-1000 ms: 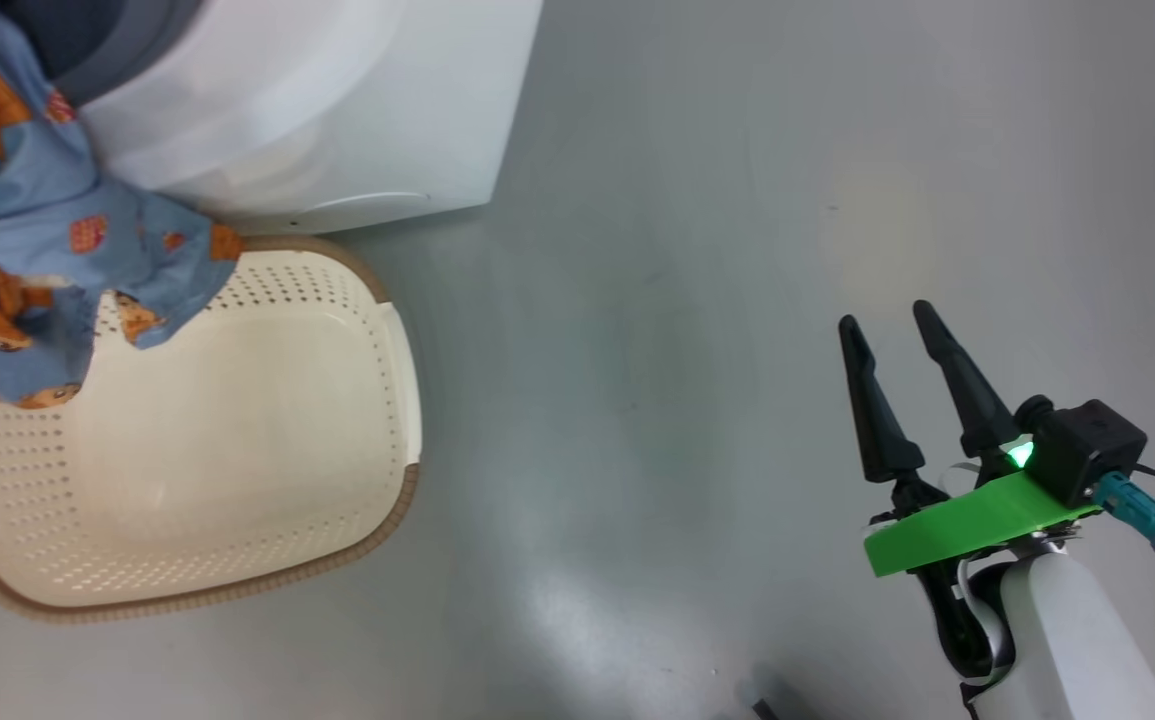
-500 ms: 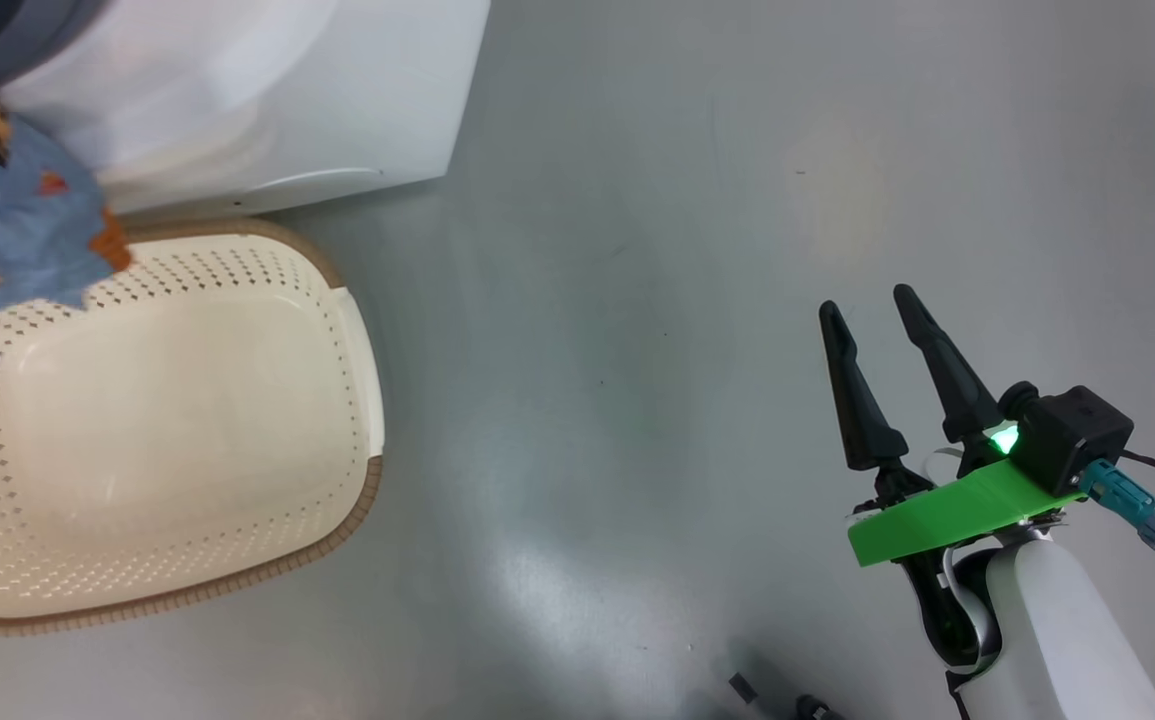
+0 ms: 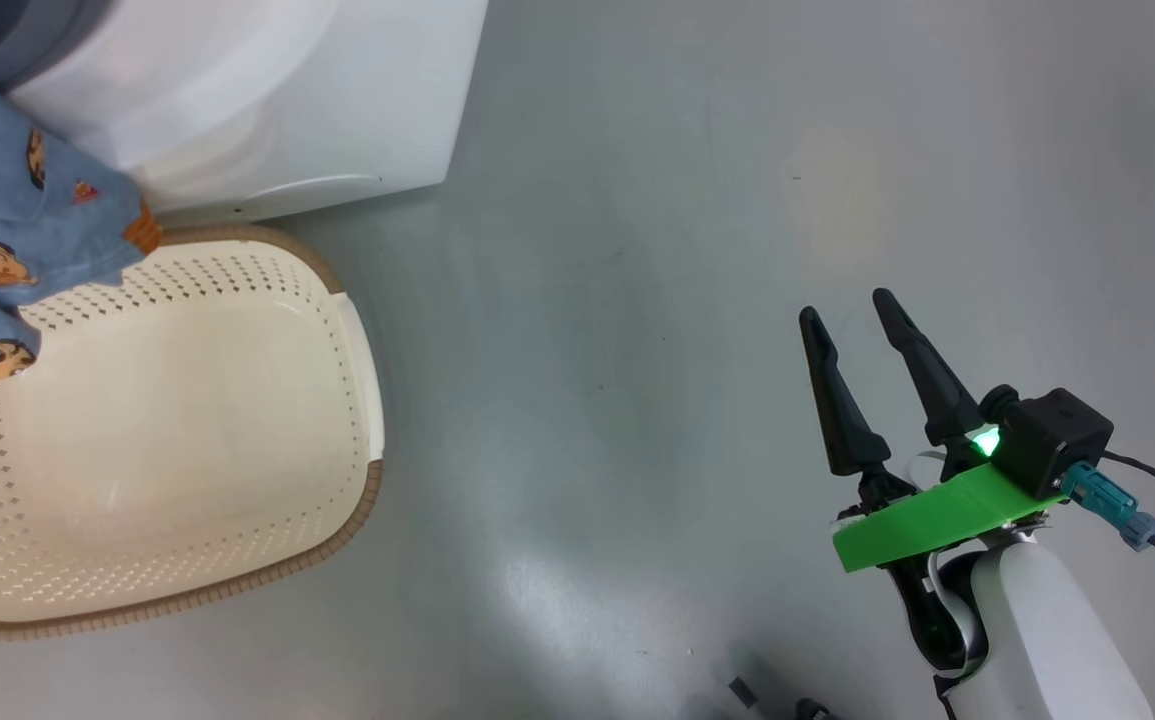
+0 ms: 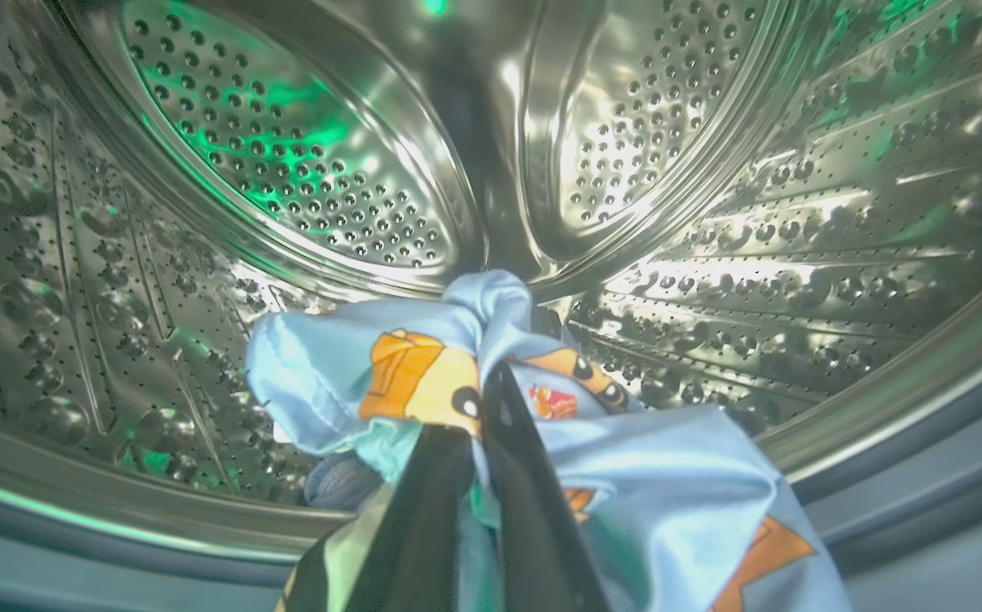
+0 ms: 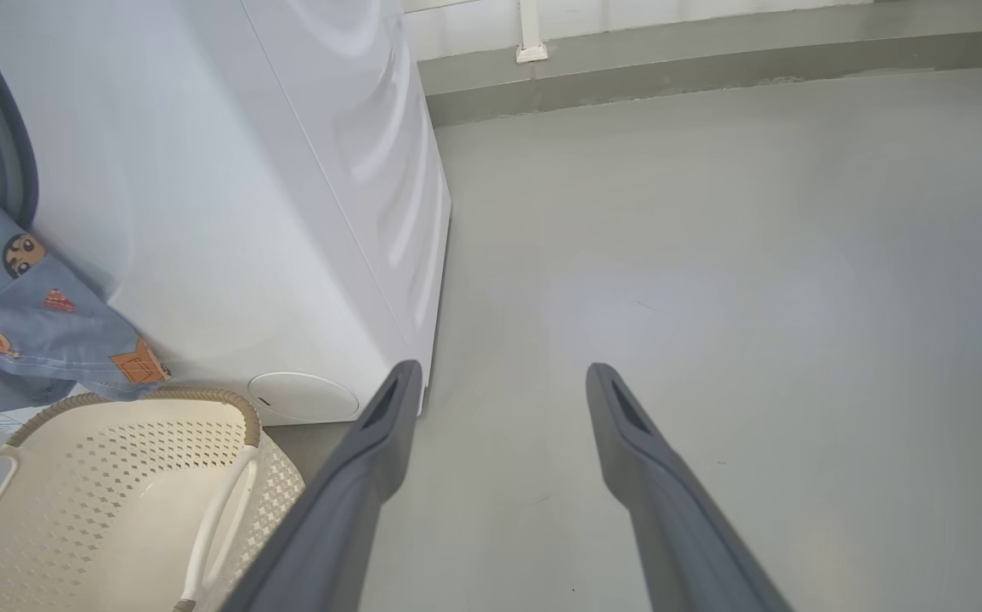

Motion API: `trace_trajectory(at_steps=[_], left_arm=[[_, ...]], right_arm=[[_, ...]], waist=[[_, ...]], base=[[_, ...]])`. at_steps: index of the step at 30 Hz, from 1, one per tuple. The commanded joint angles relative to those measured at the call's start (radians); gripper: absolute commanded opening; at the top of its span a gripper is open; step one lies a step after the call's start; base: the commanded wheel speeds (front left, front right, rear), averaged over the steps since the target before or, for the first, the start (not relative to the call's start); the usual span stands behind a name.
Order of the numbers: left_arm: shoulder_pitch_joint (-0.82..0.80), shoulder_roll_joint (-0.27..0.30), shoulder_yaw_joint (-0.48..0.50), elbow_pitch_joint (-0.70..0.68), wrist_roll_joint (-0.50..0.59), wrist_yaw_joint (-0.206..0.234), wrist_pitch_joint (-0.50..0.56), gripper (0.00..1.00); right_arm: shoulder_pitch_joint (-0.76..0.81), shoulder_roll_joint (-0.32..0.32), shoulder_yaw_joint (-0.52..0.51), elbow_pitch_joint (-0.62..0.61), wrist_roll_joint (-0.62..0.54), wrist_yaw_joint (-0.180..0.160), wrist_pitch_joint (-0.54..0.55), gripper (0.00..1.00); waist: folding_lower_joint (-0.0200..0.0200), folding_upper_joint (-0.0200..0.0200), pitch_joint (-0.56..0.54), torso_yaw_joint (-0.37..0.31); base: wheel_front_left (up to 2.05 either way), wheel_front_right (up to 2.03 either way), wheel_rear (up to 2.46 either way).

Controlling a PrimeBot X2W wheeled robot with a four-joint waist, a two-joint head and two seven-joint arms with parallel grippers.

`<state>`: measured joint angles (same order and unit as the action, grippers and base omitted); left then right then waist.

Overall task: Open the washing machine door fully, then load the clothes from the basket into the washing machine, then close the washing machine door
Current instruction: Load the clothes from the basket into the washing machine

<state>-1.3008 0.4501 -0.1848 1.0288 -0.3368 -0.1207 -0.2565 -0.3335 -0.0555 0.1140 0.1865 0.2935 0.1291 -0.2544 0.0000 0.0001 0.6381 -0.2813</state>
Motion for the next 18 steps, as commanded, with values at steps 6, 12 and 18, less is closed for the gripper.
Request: trace_trajectory(at_steps=[6,12,18], left_arm=[[-0.087,0.036,-0.024,0.07,-0.005,-0.009,-0.005,1.0],[-0.076,0.023,-0.052,0.062,-0.037,-0.01,-0.005,1.0],[-0.061,0.026,-0.074,0.04,-0.078,-0.01,-0.005,1.0]], right_arm=[[0.007,0.004,0.024,-0.019,0.001,0.002,-0.007,1.0],[0.004,0.005,0.028,-0.018,0.003,0.002,-0.007,1.0],[-0.001,0.005,0.028,-0.016,0.004,0.002,-0.007,1.0]], waist=[[0.0,-0.0001,0.0,0.006],[0.0,-0.0001,-0.002,0.013],[0.0,-0.0001,-0.003,0.018]], base=[[0.0,0.0,0.0],[0.0,0.0,0.0],[0.0,0.0,0.0]])
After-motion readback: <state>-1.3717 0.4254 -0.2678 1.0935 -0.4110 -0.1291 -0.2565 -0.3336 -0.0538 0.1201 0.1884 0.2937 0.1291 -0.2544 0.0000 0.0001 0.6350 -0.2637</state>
